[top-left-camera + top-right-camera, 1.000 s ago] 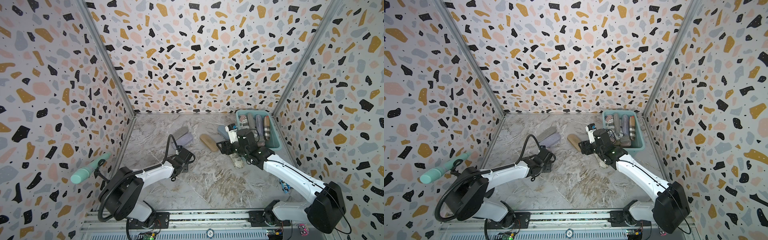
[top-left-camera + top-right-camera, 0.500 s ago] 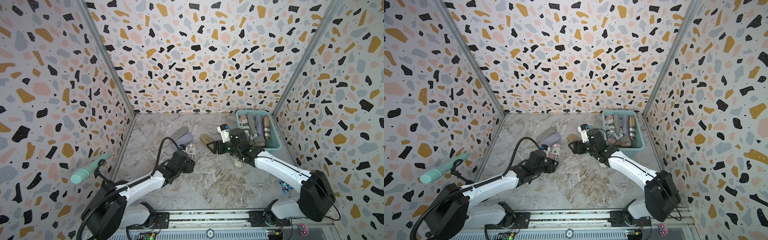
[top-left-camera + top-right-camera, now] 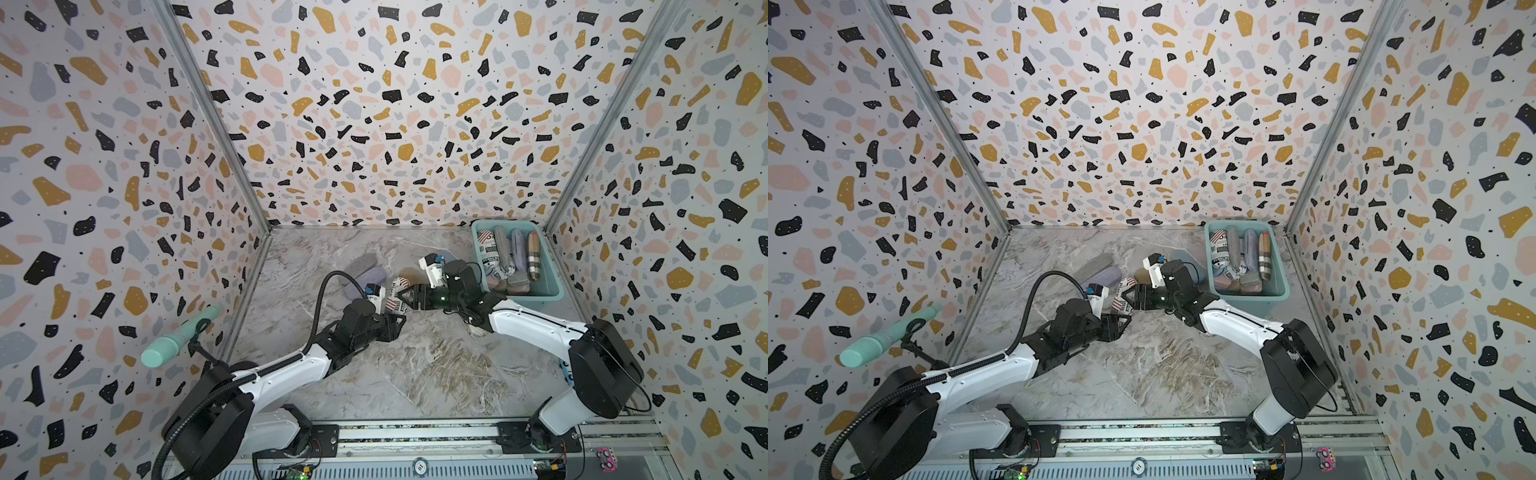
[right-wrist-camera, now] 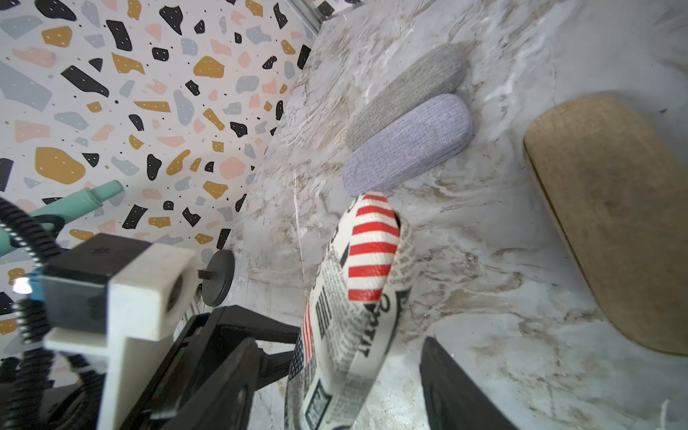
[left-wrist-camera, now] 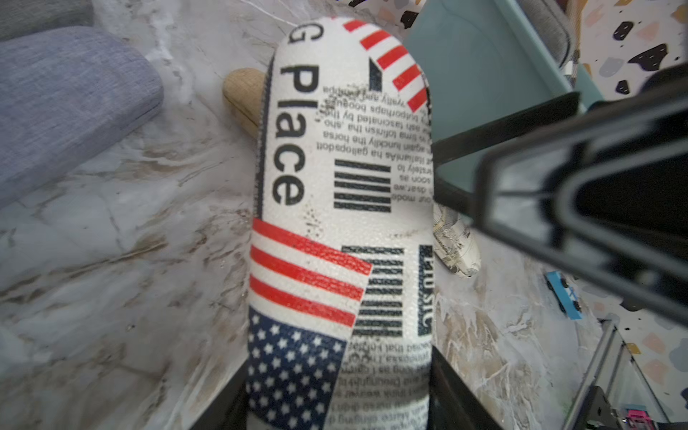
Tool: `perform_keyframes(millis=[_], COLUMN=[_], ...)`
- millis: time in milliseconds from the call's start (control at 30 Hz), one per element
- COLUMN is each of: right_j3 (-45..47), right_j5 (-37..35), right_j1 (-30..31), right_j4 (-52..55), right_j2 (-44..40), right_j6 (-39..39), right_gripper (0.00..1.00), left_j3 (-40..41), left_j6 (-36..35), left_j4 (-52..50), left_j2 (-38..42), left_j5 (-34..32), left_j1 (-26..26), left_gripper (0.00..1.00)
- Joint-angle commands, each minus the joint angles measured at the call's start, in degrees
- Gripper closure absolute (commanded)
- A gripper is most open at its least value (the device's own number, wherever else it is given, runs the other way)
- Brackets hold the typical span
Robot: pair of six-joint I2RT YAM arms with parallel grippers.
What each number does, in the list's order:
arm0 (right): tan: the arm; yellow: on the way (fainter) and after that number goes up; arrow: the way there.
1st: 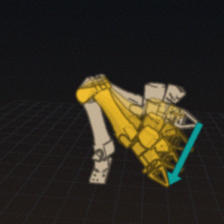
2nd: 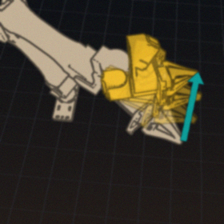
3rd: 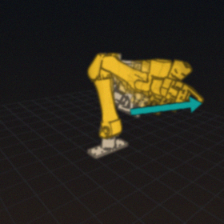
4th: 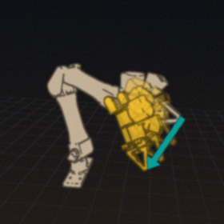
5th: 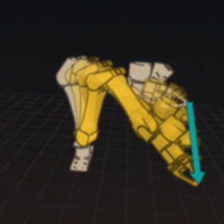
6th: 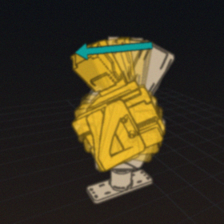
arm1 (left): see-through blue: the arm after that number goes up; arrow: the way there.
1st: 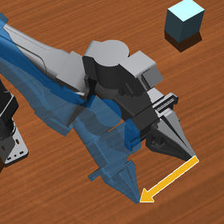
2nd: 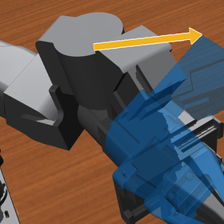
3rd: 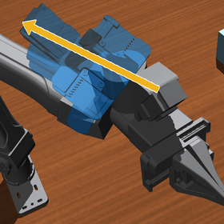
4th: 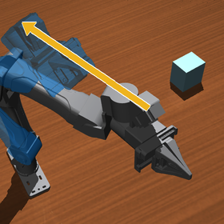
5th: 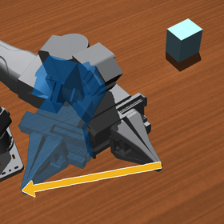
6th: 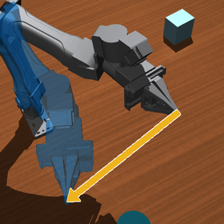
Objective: Put the glasses cases into the storage boxes
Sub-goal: Pick up the glasses case at the center of the board.
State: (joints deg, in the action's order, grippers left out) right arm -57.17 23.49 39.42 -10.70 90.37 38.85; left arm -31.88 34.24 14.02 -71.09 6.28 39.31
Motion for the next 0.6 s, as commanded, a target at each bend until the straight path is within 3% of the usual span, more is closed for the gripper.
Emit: perform_keyframes(millis=[0, 333, 567], right_j3=[-0.17, 1.06, 2.64], right_j5=[2.33, 4.56, 4.15], right_j1=[0.32, 0.4, 0.59], right_j4=[-3.44, -7.54, -8.79], right_j2=[-0.27, -0.29, -1.58], right_j6=[2.12, 3.61, 3.6], right_gripper=[0.34, 0.61, 0.66], left_j3=[-2.01, -1.87, -1.61], left_j6=[1.13, 1.17, 0.92], left_j4=[6.17, 7.6, 7.6], left_j2=[-0.06, 0.07, 0.76], left_j5=[1.94, 2.96, 2.46], left_j1=[0.76, 1.65, 1.64], left_gripper=[0.42, 0.4, 0.29])
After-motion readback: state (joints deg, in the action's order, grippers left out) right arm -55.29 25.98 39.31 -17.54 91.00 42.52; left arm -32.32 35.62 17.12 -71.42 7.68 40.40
